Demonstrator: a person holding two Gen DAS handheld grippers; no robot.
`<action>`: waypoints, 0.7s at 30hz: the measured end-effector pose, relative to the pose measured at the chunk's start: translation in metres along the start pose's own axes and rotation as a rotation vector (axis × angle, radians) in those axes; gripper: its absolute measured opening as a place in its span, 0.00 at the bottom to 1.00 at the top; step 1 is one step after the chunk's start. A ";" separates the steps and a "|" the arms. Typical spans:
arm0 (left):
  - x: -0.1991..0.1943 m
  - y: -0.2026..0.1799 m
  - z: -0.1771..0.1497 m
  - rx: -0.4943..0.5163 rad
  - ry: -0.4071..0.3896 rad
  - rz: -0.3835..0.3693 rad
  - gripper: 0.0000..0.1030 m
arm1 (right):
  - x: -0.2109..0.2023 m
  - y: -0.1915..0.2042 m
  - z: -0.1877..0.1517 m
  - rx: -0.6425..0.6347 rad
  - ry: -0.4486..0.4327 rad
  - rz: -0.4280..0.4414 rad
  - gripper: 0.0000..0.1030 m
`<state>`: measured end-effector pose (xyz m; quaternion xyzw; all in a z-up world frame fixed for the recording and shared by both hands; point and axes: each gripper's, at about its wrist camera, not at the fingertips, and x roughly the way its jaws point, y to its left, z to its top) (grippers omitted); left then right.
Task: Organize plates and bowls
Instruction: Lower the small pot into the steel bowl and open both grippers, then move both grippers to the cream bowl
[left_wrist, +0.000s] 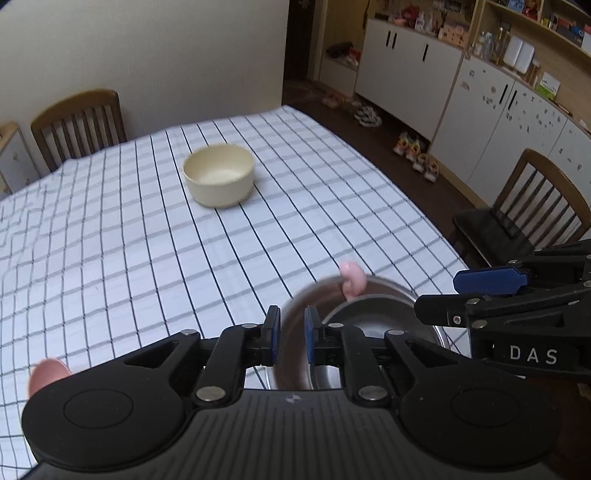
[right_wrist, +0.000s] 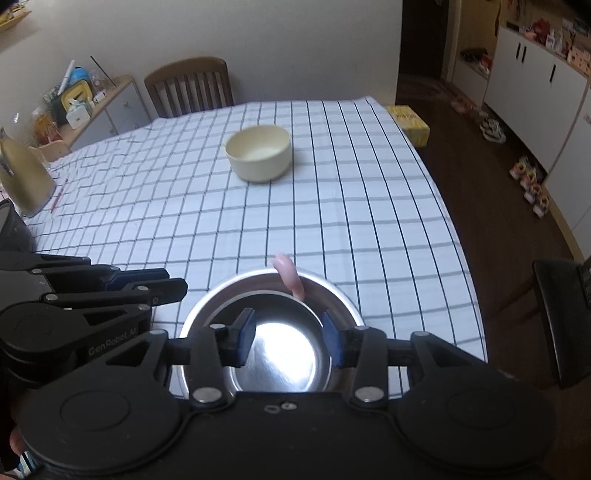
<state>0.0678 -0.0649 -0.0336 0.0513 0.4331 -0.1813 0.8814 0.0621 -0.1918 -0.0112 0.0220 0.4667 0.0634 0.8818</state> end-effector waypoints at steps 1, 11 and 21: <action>-0.002 0.001 0.002 0.001 -0.010 0.003 0.13 | -0.001 0.001 0.002 -0.005 -0.007 0.001 0.41; -0.023 0.018 0.031 -0.030 -0.118 0.035 0.53 | -0.015 0.013 0.033 -0.059 -0.087 0.003 0.55; -0.019 0.035 0.067 -0.075 -0.170 0.085 0.60 | -0.010 0.011 0.071 -0.096 -0.141 0.001 0.72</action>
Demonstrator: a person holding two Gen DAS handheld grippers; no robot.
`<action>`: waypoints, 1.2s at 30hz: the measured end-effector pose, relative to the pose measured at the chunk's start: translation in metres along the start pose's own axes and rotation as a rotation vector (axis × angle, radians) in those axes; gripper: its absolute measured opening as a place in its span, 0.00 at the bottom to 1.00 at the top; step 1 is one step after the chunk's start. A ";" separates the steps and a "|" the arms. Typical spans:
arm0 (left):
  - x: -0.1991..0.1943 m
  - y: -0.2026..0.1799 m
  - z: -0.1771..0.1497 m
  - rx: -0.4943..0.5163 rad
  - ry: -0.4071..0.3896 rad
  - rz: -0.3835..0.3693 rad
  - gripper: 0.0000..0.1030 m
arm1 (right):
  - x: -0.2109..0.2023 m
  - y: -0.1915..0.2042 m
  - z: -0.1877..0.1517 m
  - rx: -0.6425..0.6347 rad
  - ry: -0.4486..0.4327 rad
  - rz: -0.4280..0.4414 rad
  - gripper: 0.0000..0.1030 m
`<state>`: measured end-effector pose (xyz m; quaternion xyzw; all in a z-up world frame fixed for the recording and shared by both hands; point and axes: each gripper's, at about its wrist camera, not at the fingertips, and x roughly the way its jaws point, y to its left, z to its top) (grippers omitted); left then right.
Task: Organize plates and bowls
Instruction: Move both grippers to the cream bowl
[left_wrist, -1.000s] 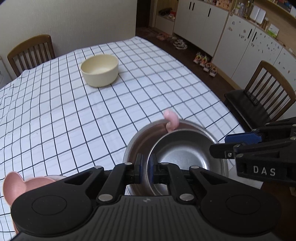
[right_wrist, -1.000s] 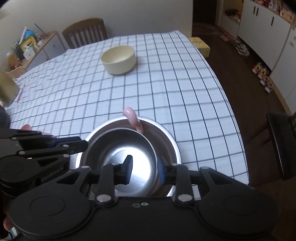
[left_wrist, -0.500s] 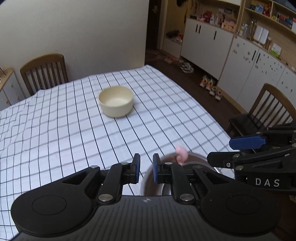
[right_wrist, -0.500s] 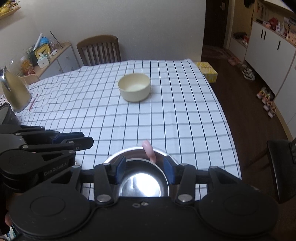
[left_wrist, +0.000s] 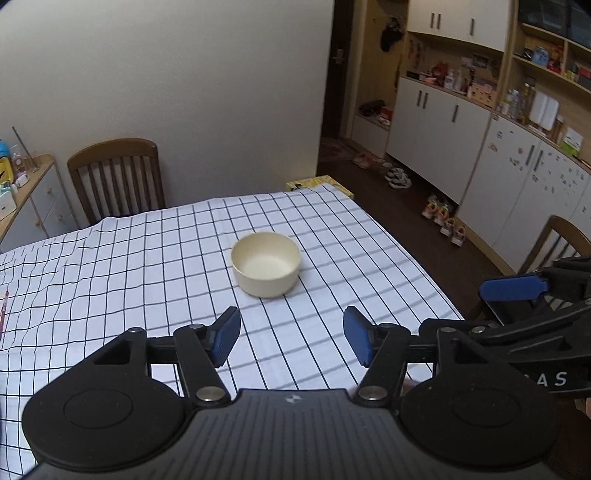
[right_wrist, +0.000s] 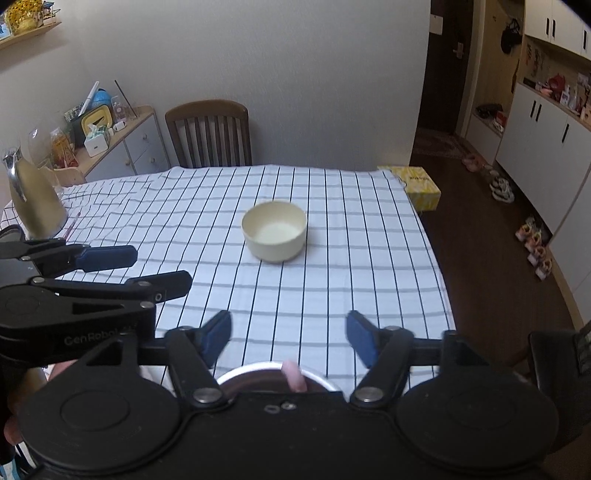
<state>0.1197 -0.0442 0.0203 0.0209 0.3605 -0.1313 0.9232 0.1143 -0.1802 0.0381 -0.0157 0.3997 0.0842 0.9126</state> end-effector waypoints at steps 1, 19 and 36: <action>0.003 0.002 0.004 -0.011 -0.001 0.005 0.63 | 0.002 -0.001 0.004 -0.004 -0.007 -0.004 0.76; 0.099 0.045 0.068 -0.170 0.089 0.136 0.70 | 0.084 -0.029 0.087 -0.095 0.013 0.038 0.98; 0.217 0.063 0.079 -0.206 0.269 0.231 0.70 | 0.202 -0.046 0.136 -0.156 0.120 0.082 0.93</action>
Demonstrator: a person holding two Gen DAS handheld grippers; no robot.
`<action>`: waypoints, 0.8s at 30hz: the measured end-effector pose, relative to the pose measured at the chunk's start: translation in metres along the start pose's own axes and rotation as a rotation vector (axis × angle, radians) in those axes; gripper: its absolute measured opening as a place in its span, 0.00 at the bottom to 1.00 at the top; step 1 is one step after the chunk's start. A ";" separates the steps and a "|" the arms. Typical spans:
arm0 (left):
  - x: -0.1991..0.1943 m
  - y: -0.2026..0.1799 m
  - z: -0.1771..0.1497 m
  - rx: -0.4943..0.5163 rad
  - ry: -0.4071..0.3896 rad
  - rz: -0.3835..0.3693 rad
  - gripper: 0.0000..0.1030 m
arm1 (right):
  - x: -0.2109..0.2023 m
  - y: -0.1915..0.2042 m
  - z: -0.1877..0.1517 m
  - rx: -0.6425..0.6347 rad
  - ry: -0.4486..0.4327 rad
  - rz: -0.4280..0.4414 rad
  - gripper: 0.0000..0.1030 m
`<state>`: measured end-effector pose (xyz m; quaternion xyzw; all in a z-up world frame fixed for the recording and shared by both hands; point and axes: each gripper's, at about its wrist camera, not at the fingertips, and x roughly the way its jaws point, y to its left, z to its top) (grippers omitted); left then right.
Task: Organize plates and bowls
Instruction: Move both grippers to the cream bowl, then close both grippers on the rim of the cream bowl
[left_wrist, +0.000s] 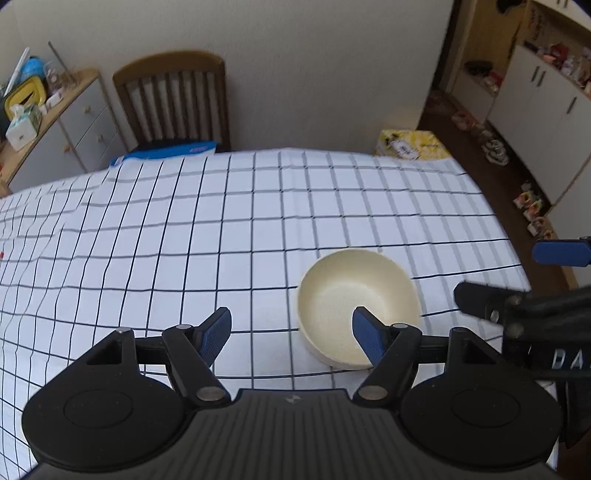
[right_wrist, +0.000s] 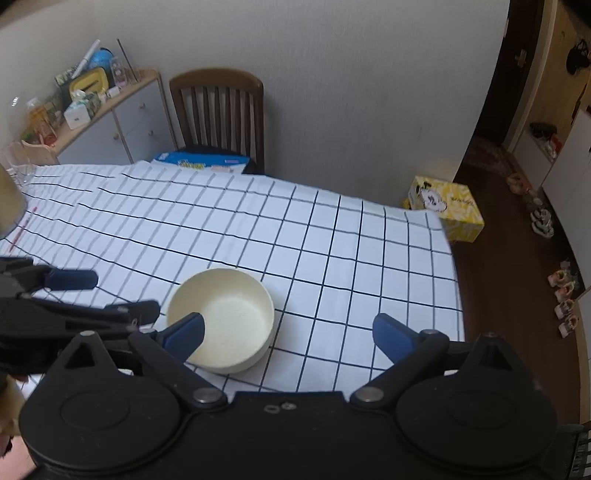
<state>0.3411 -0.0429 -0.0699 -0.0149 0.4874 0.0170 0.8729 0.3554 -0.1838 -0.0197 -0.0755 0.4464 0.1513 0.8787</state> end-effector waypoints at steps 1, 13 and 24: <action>0.005 0.000 0.000 0.000 0.005 0.003 0.70 | 0.007 -0.002 0.002 0.008 0.011 0.005 0.92; 0.050 -0.002 0.000 -0.068 0.079 0.035 0.69 | 0.069 -0.017 0.009 0.108 0.130 0.064 0.81; 0.064 -0.014 0.000 -0.068 0.099 0.068 0.38 | 0.098 -0.008 0.009 0.106 0.173 0.074 0.56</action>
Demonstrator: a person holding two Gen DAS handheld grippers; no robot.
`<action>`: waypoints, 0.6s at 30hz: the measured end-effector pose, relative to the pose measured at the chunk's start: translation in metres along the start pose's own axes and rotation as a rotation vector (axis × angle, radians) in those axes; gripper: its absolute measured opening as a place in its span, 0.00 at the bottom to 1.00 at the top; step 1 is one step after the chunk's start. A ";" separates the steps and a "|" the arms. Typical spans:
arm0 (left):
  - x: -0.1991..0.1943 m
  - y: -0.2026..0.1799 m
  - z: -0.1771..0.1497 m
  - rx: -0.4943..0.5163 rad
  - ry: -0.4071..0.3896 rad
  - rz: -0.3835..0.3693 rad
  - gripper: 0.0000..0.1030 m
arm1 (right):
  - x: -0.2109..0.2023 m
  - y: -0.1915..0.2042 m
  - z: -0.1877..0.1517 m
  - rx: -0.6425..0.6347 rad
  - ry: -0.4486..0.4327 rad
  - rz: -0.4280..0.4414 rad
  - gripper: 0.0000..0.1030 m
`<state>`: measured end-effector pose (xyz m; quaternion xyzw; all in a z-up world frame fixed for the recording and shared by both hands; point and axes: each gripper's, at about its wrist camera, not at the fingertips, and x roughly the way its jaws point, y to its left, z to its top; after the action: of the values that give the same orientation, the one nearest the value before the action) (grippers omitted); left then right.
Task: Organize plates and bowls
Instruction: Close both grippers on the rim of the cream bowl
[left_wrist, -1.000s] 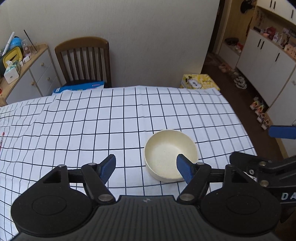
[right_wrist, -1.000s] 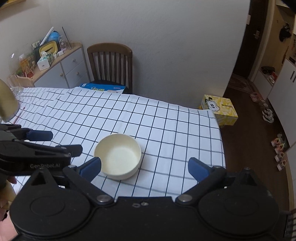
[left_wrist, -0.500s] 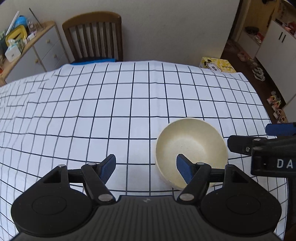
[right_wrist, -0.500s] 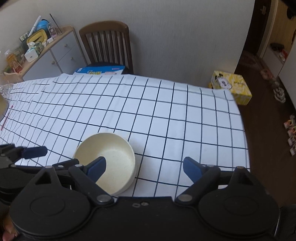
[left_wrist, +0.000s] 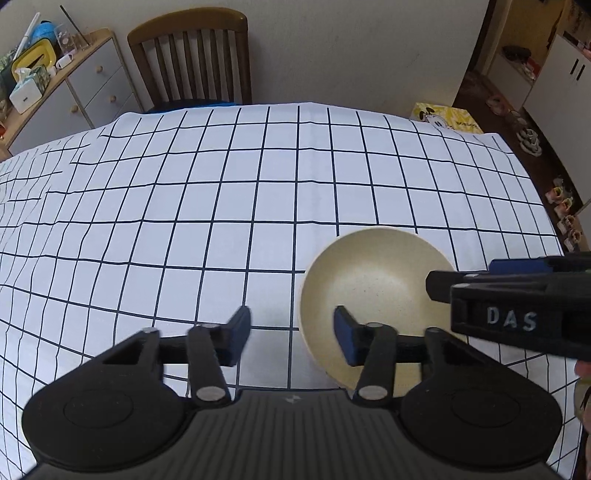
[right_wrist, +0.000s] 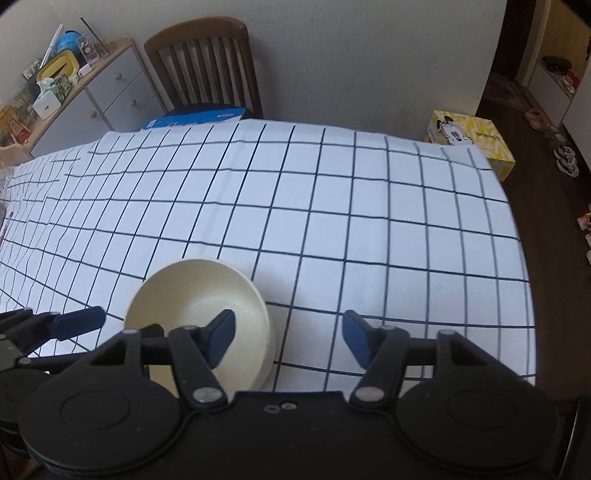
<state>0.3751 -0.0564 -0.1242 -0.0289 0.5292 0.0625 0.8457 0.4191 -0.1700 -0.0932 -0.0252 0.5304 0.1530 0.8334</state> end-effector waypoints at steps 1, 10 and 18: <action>0.001 -0.001 0.000 -0.003 0.003 -0.002 0.34 | 0.002 0.001 -0.001 -0.001 0.004 0.000 0.53; 0.002 -0.003 0.001 -0.026 0.010 0.007 0.10 | 0.013 0.014 -0.004 -0.030 0.023 0.004 0.16; 0.000 -0.004 0.002 -0.021 0.020 0.002 0.05 | 0.010 0.011 -0.006 -0.016 0.022 -0.002 0.04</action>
<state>0.3774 -0.0602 -0.1239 -0.0378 0.5370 0.0687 0.8399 0.4145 -0.1587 -0.1031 -0.0339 0.5384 0.1561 0.8274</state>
